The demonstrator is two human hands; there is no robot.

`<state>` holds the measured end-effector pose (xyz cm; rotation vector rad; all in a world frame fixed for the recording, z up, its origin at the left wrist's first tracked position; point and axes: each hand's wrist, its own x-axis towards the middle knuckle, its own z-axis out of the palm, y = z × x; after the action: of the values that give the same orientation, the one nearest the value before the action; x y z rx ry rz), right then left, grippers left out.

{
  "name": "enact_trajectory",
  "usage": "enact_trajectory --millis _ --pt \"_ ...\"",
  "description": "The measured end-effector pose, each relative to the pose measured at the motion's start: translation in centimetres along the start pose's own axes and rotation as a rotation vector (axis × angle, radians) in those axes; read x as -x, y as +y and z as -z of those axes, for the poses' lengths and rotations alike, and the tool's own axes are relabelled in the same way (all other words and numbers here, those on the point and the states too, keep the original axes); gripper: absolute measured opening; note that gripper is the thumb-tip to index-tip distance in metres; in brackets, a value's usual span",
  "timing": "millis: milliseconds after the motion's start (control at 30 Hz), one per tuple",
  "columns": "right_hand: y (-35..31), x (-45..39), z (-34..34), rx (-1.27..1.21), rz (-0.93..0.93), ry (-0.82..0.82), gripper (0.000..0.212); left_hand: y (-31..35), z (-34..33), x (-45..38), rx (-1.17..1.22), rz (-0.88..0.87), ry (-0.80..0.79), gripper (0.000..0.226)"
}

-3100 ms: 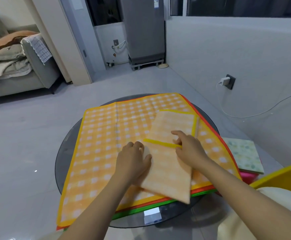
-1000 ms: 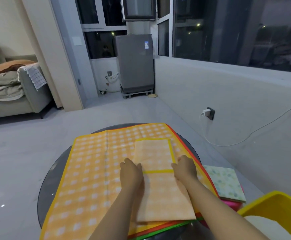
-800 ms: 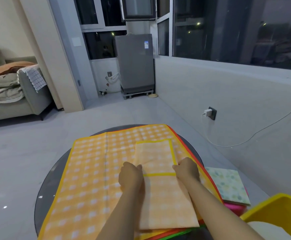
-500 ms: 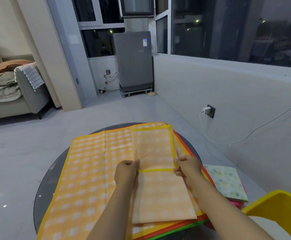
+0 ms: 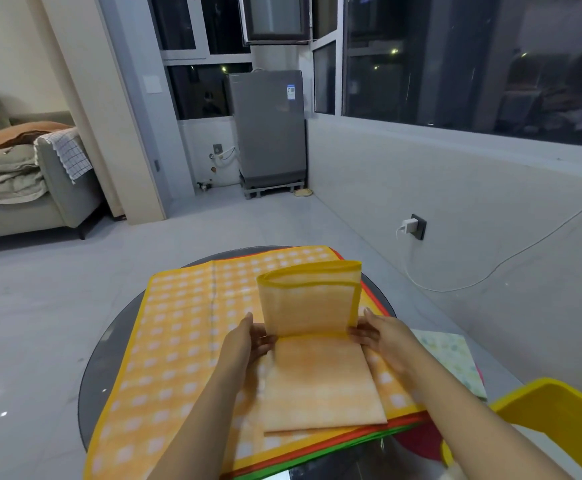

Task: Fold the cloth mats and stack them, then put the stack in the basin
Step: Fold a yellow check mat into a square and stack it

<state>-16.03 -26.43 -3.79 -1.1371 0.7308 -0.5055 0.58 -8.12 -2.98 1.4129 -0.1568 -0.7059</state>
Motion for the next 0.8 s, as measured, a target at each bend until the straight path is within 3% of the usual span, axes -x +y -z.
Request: enact_trajectory --millis 100,200,333,533,700,800 --pt "-0.2 0.8 -0.3 0.015 -0.001 0.045 0.032 -0.2 0.5 0.1 -0.091 -0.036 -0.019 0.053" --pt "0.1 1.4 -0.2 0.170 0.029 0.038 0.030 -0.6 1.0 0.2 -0.326 -0.132 -0.033 0.059" --pt "0.1 1.1 0.0 0.503 0.065 0.072 0.024 -1.2 0.8 0.7 -0.494 -0.256 0.017 0.046" --pt "0.4 1.8 -0.6 0.744 0.195 0.064 0.010 -2.4 0.5 1.1 -0.782 -0.425 -0.020 0.019" --pt "1.3 1.7 -1.2 0.935 0.268 -0.012 0.028 -2.9 0.5 1.5 -0.982 -0.515 -0.130 0.028" --pt "1.8 2.2 -2.0 1.224 0.365 0.038 0.032 -2.4 0.1 1.9 -1.385 -0.637 -0.062 0.036"
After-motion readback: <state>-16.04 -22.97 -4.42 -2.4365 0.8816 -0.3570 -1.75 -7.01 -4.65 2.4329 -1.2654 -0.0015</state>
